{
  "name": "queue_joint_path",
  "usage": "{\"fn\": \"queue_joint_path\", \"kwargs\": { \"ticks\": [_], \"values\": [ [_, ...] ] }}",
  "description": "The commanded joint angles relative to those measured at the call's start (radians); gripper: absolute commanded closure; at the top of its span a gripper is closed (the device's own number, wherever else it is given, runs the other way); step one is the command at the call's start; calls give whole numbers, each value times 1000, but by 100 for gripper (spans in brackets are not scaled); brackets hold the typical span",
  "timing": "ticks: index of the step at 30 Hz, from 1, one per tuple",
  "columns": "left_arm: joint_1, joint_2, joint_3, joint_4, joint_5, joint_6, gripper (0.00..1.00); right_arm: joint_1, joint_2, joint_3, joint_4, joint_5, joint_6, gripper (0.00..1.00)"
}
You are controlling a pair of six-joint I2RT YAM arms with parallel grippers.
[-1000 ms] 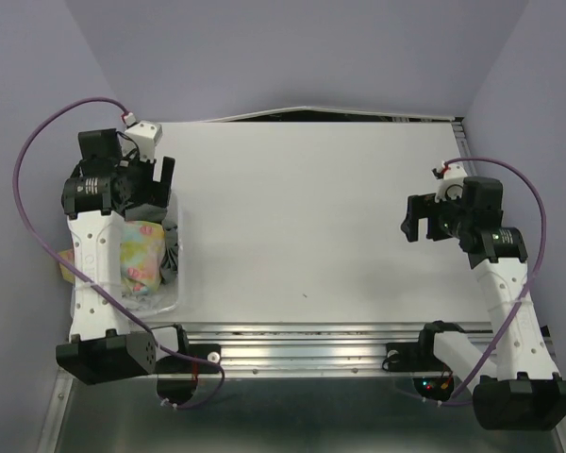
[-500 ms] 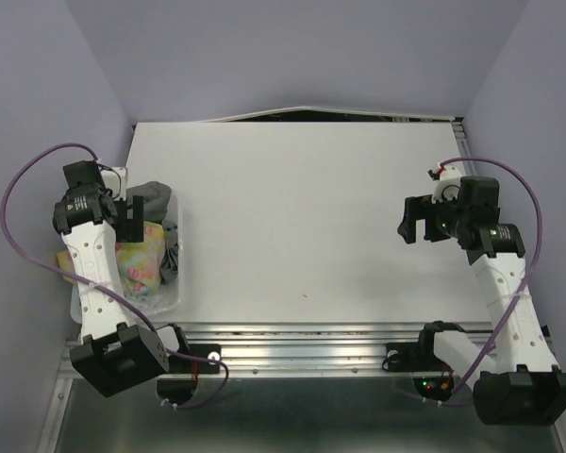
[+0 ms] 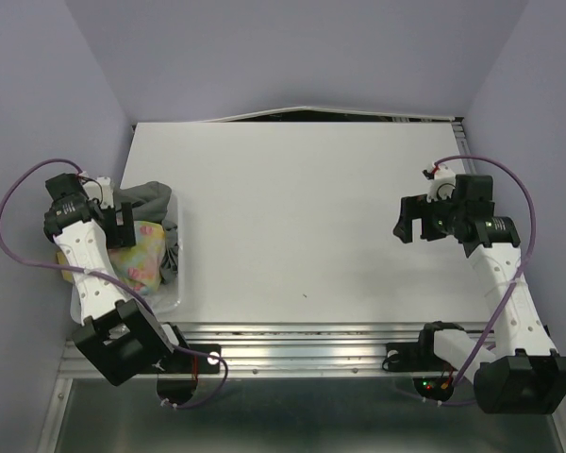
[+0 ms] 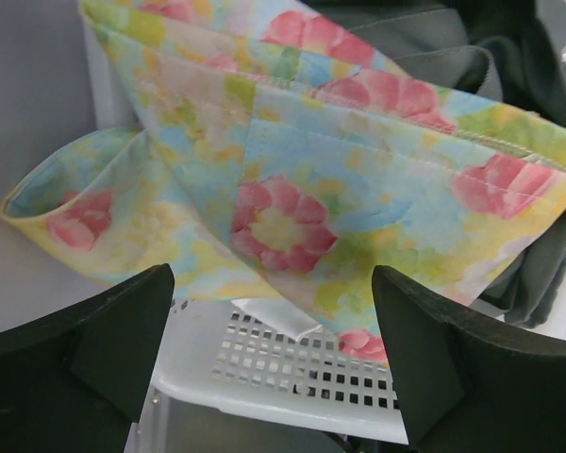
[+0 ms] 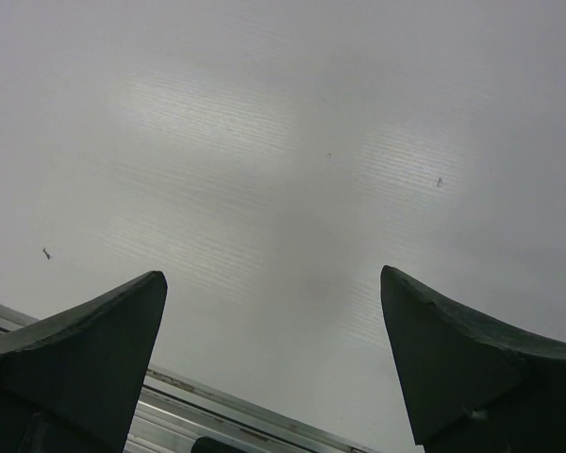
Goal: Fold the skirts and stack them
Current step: Grab the skirt from the pile
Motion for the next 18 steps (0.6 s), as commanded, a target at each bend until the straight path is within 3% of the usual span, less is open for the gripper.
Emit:
{"fn": "queue_joint_path", "kwargs": {
  "ticks": [1, 4, 12, 16, 18],
  "values": [
    [11, 19, -12, 40, 120, 19, 2, 3, -2, 63, 2, -22, -8, 0],
    [19, 53, -14, 49, 180, 14, 2, 3, -6, 58, 1, -19, -8, 0],
    [30, 107, -6, 69, 266, -4, 28, 3, -25, 30, 7, -7, -13, 0],
    [28, 107, 8, 69, 281, 3, 51, 3, -22, 26, 18, -5, -7, 0],
    [30, 105, 20, 65, 281, 11, 76, 3, -19, 30, 21, -4, -7, 0]
  ]
}}
